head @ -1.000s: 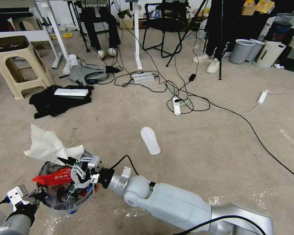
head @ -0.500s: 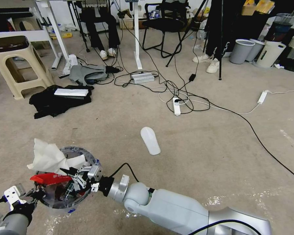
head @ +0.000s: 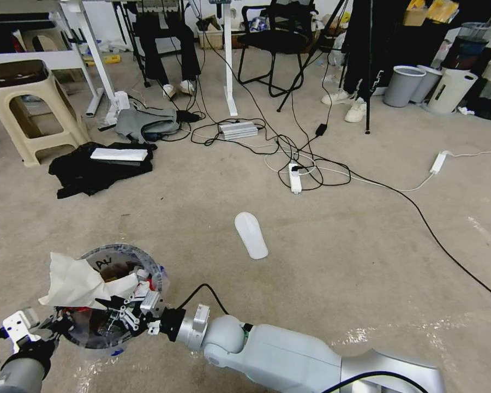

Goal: Pick up the trash bin and place the garbage on the floor into it.

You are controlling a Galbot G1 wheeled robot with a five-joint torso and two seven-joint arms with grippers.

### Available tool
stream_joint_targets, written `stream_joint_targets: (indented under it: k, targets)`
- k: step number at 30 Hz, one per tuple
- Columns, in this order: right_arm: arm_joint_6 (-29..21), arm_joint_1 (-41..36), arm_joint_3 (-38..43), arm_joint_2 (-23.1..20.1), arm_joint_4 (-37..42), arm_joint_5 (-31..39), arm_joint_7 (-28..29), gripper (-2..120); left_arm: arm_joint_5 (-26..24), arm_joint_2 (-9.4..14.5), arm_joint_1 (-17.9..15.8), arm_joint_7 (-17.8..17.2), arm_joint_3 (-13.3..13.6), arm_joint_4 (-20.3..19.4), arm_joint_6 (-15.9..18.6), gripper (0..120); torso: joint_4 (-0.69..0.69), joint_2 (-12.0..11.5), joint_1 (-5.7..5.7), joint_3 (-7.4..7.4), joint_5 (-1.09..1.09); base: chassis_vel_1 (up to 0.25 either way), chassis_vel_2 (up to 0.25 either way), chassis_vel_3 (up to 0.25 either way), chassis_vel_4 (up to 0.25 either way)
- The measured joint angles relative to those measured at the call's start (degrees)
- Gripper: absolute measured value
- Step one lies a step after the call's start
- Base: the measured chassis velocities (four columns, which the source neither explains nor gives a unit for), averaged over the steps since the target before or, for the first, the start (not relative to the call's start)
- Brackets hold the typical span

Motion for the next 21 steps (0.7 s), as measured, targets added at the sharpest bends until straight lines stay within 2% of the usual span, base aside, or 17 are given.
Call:
stream_joint_targets:
  k: [13,21]
  targets:
    - [1.97,0.07,-0.72,2.72,-7.51,-0.4,-1.68,0,0.2,-0.21,0.66,-0.02,0.07,-0.78,0.0,1,0.0,0.0,0.0,0.0,0.0,0.0,0.0,0.0,0.0]
    - [2.23,0.04,-1.06,3.92,-8.7,-0.28,-1.74,0,0.24,-0.08,0.74,-0.04,-0.32,-0.7,-0.14,1,0.0,0.0,0.0,0.0,0.0,0.0,0.0,0.0,0.0]
